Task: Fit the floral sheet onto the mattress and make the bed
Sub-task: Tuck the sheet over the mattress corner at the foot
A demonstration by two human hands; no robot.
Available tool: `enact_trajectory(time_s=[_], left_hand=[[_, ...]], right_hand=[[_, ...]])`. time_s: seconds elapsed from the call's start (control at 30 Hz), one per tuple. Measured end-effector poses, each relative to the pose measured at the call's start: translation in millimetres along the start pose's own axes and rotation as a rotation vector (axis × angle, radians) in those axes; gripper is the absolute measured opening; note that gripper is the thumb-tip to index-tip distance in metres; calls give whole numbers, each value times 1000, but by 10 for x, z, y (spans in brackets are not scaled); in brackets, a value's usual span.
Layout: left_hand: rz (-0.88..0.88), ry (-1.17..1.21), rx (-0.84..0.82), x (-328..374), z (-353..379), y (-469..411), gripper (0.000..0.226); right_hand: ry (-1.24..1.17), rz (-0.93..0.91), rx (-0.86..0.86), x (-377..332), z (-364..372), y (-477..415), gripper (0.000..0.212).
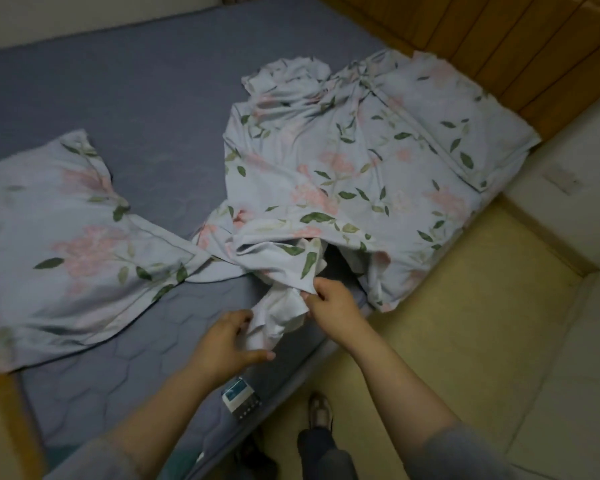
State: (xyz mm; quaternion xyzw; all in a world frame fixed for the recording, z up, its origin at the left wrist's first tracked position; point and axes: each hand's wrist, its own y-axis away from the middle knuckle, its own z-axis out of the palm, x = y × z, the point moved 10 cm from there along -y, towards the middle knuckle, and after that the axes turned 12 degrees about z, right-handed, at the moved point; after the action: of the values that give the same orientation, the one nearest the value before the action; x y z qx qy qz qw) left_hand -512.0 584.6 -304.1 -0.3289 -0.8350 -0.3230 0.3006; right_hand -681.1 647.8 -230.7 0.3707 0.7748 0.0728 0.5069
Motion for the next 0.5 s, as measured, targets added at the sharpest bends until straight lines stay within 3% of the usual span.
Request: enact_trajectory(time_s=[0.07, 0.17, 0.2, 0.3, 0.33, 0.5], left_hand=[[18, -27, 0, 60, -53, 258, 93], [13, -64, 153, 97, -283, 544, 89], [16, -72, 211, 109, -374, 617, 77], [48, -127, 306, 178, -609, 837, 12], [57, -140, 333, 171, -677, 908, 3], [74, -186, 451, 18, -1035, 1385, 34]], right_hand=[[-15, -38, 31, -198, 3, 192, 22], [-14, -70, 9, -447, 128, 480, 25], [-12, -84, -6, -508, 198, 575, 26], [-19, -98, -41, -634, 392, 817, 29], [-23, -101, -43, -661, 436, 873, 30], [-4, -82, -44, -819, 663, 1135, 30]])
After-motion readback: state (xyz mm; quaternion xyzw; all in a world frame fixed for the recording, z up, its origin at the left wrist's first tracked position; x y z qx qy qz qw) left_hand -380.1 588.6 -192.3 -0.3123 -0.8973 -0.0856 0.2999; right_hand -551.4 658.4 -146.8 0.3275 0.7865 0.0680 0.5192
